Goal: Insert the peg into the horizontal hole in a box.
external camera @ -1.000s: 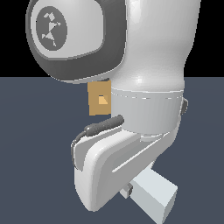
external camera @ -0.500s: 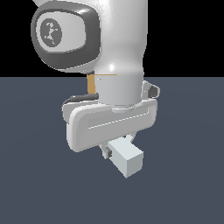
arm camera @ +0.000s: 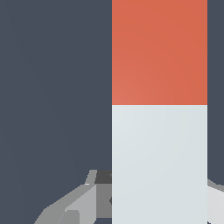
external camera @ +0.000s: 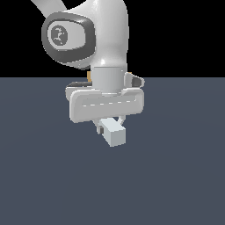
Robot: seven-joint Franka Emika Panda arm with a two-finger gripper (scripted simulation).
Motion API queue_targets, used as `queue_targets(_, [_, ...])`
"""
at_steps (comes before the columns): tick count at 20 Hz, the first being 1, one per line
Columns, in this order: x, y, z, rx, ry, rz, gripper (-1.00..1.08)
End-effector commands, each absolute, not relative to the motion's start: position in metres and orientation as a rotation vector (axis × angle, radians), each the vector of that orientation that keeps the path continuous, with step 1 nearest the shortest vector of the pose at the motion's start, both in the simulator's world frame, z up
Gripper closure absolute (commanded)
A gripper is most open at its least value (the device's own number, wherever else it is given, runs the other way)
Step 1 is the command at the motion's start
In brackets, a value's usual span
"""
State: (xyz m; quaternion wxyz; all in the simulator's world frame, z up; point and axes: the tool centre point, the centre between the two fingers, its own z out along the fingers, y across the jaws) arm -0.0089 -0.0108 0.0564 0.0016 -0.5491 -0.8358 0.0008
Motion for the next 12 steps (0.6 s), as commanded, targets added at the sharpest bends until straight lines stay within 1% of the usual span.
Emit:
queue_targets(1, [-0.011,0.008,0.062,-1.775,-2.591,0.0,1.08])
queue_targets(7, [-0.014,0.049,0.07,-1.88,-2.517,0.0,1.08])
queue_targets(12, [-0.014,0.073,0.075,-1.941,-2.47,0.0,1.08])
